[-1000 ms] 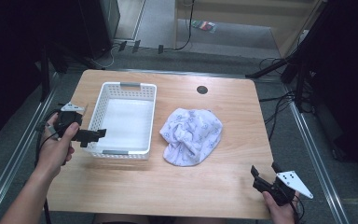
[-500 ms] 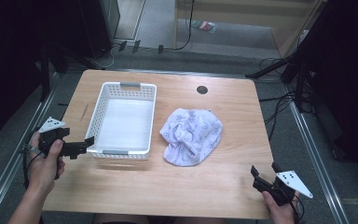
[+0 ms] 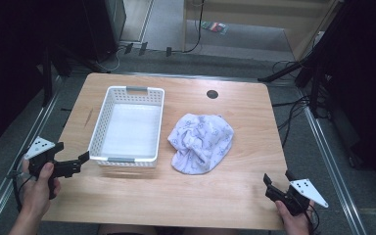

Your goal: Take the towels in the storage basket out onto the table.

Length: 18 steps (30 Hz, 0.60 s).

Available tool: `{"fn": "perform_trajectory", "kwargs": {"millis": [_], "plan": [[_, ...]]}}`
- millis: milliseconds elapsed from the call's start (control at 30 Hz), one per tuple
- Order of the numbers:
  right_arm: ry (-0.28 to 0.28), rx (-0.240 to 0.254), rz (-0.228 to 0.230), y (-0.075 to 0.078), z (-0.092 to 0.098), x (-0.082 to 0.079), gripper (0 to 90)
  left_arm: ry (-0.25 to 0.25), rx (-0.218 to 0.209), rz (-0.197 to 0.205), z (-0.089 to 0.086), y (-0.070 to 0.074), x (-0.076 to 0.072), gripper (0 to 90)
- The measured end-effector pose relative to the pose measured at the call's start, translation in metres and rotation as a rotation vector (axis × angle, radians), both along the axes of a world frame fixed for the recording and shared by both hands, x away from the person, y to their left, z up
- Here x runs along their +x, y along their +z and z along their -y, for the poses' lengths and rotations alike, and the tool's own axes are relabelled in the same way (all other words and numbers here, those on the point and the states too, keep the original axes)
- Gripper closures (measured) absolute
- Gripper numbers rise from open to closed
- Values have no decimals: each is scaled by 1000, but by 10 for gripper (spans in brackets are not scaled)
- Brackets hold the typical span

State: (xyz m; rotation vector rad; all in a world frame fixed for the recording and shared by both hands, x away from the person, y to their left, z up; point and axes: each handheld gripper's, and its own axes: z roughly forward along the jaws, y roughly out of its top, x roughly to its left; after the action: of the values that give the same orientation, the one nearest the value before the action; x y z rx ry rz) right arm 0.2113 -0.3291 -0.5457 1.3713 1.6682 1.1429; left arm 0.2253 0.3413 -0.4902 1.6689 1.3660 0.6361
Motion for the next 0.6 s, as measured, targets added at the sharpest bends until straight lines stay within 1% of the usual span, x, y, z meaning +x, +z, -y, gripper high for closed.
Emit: {"fn": "perform_trajectory", "kwargs": {"millis": [67, 100, 133, 200, 233, 333, 367, 400, 433, 600], "plan": [[-1, 0, -1, 0, 0, 0, 197, 2, -6, 13, -3, -4, -4, 0], [-2, 1, 0, 0, 0, 0, 197, 8, -5, 17, -5, -10, -6, 0], [-2, 1, 0, 0, 0, 0, 197, 8, -5, 17, -5, -10, -6, 0], [-1, 1, -1, 0, 0, 0, 197, 16, 8, 9, -9, -21, -8, 0], [-2, 1, -1, 0, 0, 0, 197, 16, 8, 9, -9, -21, -8, 0], [-2, 2, -1, 0, 0, 0, 197, 27, -4, 10, -15, -30, -9, 0], [-2, 3, 0, 0, 0, 0, 197, 36, 9, 9, -18, -34, -10, 0], [-2, 3, 0, 0, 0, 0, 197, 36, 9, 9, -18, -34, -10, 0], [-2, 4, 0, 0, 0, 0, 197, 43, 12, 17, -19, -37, -11, 0], [-2, 4, 2, 0, 0, 0, 197, 56, 26, 27, -27, -44, -16, 0]]}}
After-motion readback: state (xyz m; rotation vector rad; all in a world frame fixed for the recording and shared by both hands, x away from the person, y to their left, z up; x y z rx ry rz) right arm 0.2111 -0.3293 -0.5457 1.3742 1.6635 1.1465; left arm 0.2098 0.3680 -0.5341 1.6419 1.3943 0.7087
